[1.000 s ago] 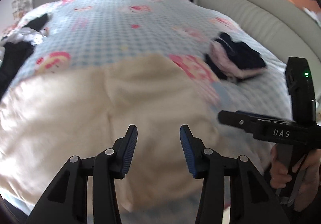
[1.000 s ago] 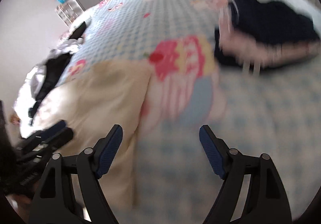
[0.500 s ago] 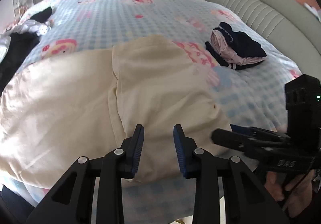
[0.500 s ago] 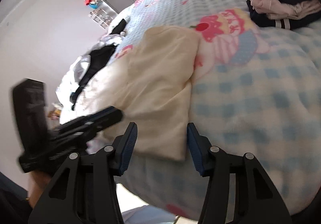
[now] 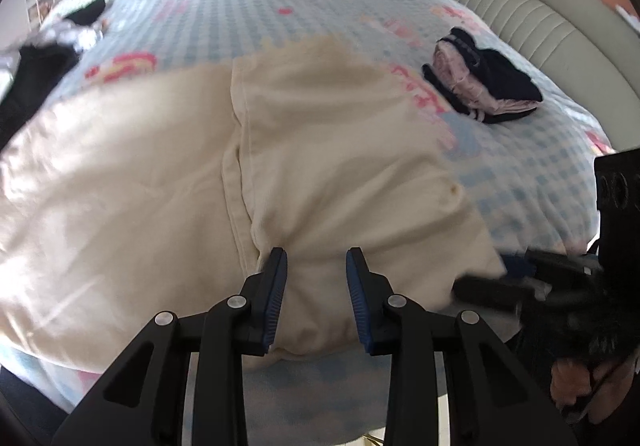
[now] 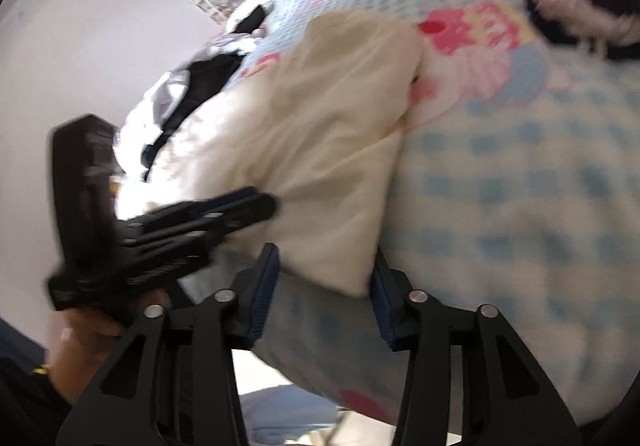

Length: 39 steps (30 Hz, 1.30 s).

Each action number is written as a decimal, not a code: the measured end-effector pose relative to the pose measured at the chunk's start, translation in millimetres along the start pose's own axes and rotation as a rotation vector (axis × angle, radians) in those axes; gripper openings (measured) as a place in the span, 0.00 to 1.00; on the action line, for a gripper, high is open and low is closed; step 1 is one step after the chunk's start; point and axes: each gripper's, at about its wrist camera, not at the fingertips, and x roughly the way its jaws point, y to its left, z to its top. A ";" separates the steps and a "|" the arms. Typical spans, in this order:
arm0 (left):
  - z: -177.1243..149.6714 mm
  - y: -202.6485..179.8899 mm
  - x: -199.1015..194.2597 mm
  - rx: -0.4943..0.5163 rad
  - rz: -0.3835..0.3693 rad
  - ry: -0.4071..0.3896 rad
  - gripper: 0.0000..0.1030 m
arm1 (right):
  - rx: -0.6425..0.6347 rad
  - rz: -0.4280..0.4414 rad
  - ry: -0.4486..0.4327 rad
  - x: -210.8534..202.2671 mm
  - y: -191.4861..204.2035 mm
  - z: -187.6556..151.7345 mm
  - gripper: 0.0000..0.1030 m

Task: Fold clothes

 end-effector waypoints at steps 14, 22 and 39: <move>-7.1 -69.2 -1.8 0.193 -0.219 0.006 0.50 | 0.069 -0.324 -0.116 -29.7 -40.7 8.5 0.68; -14.9 -89.4 22.3 0.282 -0.117 0.039 0.24 | 0.114 -0.299 -0.114 -31.2 -48.1 7.8 0.70; -20.7 -35.9 19.6 0.005 -0.297 0.133 0.06 | 0.066 -0.183 -0.018 27.6 -65.0 89.2 0.74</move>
